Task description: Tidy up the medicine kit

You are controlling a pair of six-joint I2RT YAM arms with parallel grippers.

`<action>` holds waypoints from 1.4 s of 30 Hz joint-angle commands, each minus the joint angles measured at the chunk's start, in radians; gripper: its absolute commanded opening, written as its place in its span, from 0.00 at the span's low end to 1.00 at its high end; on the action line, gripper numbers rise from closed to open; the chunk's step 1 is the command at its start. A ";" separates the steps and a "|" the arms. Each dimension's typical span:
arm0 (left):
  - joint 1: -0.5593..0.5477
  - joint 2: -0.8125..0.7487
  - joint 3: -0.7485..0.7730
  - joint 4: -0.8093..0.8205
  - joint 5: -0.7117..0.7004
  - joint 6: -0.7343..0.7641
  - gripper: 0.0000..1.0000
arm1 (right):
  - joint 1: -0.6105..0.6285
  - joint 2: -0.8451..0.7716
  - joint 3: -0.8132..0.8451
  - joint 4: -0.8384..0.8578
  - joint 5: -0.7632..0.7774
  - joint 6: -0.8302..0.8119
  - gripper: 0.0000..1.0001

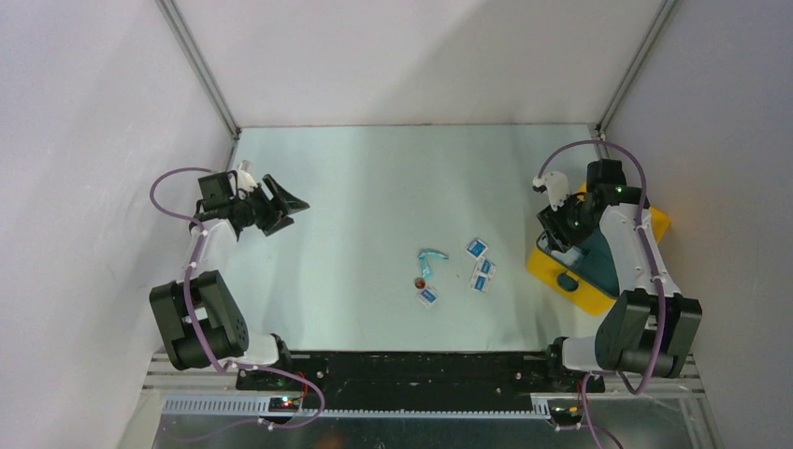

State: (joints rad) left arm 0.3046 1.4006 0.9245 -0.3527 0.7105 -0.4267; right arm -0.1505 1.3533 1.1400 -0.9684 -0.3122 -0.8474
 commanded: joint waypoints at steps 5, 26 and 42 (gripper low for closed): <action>0.004 -0.005 0.041 0.017 0.015 0.009 0.75 | -0.004 0.019 0.024 0.043 0.052 0.007 0.57; 0.004 0.001 0.043 0.017 0.022 0.005 0.75 | -0.009 -0.022 0.066 0.087 0.025 0.064 0.56; 0.004 0.007 0.045 0.018 0.020 0.007 0.75 | -0.008 0.068 0.042 0.150 0.101 0.068 0.56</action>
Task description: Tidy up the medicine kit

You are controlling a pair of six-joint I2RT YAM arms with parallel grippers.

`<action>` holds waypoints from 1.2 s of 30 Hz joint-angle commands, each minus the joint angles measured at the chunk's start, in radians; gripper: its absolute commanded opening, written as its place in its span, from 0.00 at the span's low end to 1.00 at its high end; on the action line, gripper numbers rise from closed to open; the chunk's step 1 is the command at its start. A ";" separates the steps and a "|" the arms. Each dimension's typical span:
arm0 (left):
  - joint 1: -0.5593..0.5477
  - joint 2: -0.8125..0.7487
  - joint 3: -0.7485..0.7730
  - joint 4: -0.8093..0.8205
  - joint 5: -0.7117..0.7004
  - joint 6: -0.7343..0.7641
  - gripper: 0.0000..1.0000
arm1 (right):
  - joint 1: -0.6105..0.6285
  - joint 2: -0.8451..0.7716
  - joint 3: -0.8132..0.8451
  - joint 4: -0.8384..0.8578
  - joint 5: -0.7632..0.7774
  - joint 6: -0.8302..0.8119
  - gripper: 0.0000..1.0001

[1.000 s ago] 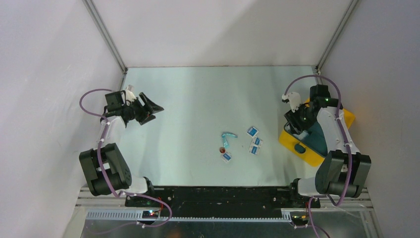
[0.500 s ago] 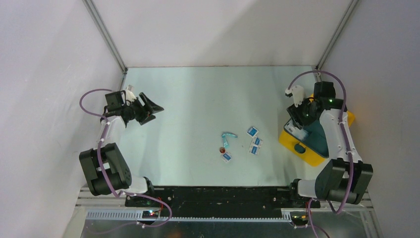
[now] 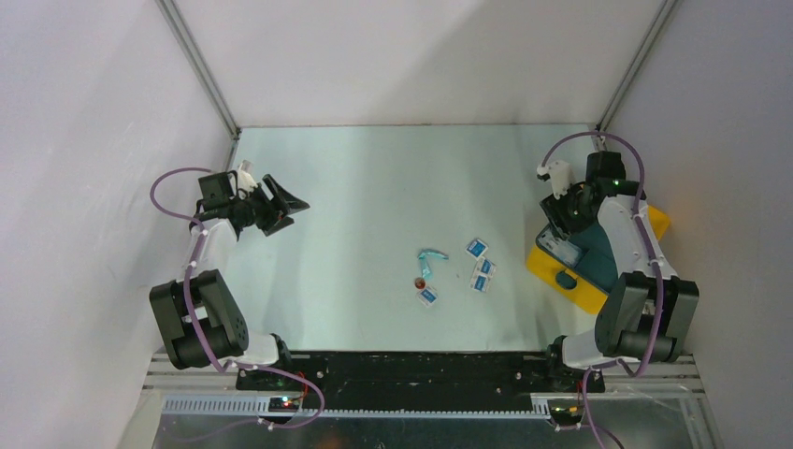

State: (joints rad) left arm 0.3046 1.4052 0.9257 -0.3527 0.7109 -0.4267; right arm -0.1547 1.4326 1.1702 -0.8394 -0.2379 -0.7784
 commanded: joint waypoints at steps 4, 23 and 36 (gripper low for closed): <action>0.005 0.005 0.046 0.017 0.023 0.004 0.75 | -0.004 -0.054 0.012 0.025 0.023 0.006 0.56; 0.004 -0.003 0.041 0.017 0.019 0.011 0.75 | 0.100 -0.012 -0.039 -0.035 0.008 0.030 0.58; 0.004 0.002 0.041 0.017 0.019 0.008 0.75 | 0.106 -0.135 -0.012 -0.040 0.036 0.035 0.59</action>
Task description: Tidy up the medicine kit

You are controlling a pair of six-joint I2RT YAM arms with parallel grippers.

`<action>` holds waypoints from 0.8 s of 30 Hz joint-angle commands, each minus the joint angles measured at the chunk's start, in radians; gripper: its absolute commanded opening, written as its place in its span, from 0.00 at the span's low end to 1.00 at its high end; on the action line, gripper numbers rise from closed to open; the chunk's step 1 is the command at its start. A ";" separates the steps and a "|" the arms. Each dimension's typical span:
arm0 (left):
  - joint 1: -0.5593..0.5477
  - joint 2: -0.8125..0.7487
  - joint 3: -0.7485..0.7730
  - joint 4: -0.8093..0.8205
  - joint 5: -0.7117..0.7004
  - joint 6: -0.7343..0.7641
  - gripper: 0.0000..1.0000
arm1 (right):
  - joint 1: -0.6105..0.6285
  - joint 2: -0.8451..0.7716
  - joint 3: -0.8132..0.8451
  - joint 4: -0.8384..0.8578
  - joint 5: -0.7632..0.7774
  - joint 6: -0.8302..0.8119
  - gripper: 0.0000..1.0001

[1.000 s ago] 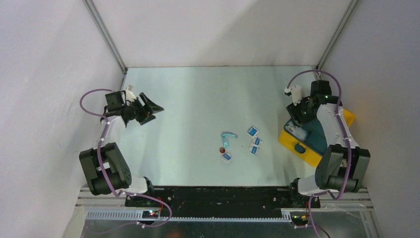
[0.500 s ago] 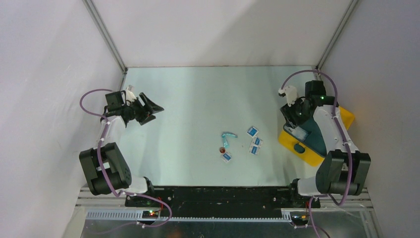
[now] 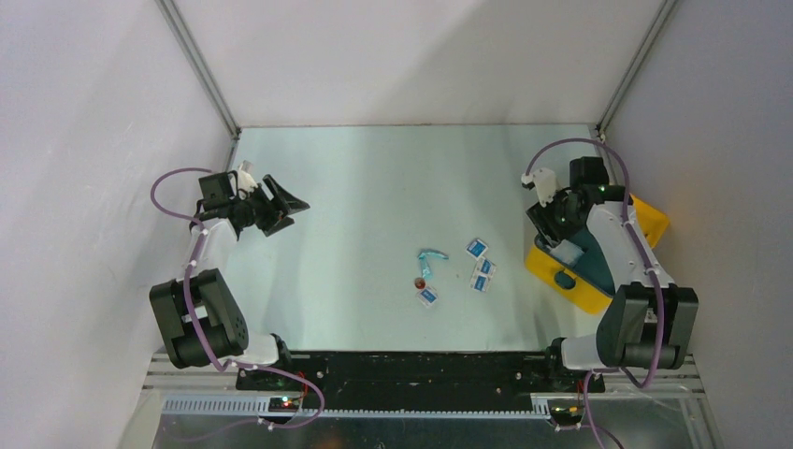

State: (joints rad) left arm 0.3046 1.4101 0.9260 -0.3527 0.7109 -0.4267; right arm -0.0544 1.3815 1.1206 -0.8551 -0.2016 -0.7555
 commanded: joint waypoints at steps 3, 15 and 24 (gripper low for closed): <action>0.004 -0.002 0.042 0.017 0.018 0.007 0.75 | 0.012 -0.130 0.085 -0.043 -0.065 0.049 0.59; 0.004 -0.020 0.028 0.018 0.011 0.026 0.75 | 0.367 -0.085 0.072 0.035 -0.129 0.221 0.99; 0.004 -0.063 0.017 0.018 -0.003 0.046 0.75 | 0.438 0.248 0.070 0.144 0.005 0.274 0.56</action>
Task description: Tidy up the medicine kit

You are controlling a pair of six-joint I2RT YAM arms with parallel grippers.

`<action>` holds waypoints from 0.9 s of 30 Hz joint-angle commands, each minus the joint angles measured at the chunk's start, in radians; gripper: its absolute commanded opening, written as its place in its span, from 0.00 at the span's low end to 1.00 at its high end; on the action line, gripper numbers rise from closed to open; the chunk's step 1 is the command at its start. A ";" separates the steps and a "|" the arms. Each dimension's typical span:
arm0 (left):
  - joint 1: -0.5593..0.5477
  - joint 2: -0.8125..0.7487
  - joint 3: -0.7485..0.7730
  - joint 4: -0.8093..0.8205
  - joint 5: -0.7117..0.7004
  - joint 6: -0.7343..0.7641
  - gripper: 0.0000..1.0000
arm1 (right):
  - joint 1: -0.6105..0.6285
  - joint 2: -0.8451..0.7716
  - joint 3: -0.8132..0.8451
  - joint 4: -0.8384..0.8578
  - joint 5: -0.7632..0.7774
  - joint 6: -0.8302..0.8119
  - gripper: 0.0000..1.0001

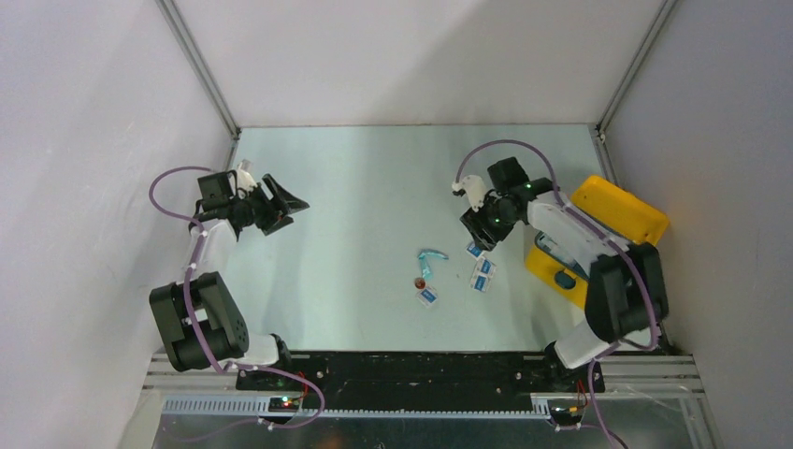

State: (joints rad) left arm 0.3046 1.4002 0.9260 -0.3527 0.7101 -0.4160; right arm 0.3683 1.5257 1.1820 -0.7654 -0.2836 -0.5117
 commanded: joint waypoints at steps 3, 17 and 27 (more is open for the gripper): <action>0.004 -0.060 0.013 0.018 -0.002 0.038 0.75 | 0.015 0.177 0.001 0.062 0.128 0.051 0.47; 0.004 -0.042 0.019 0.017 -0.001 0.032 0.75 | 0.017 0.208 -0.081 0.083 0.190 0.039 0.41; 0.004 -0.039 0.021 0.018 -0.003 0.027 0.75 | 0.021 0.223 -0.089 0.076 0.192 0.038 0.15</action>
State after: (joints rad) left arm 0.3046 1.3735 0.9260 -0.3527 0.7097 -0.4084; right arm 0.3828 1.7432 1.0935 -0.6979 -0.1020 -0.4732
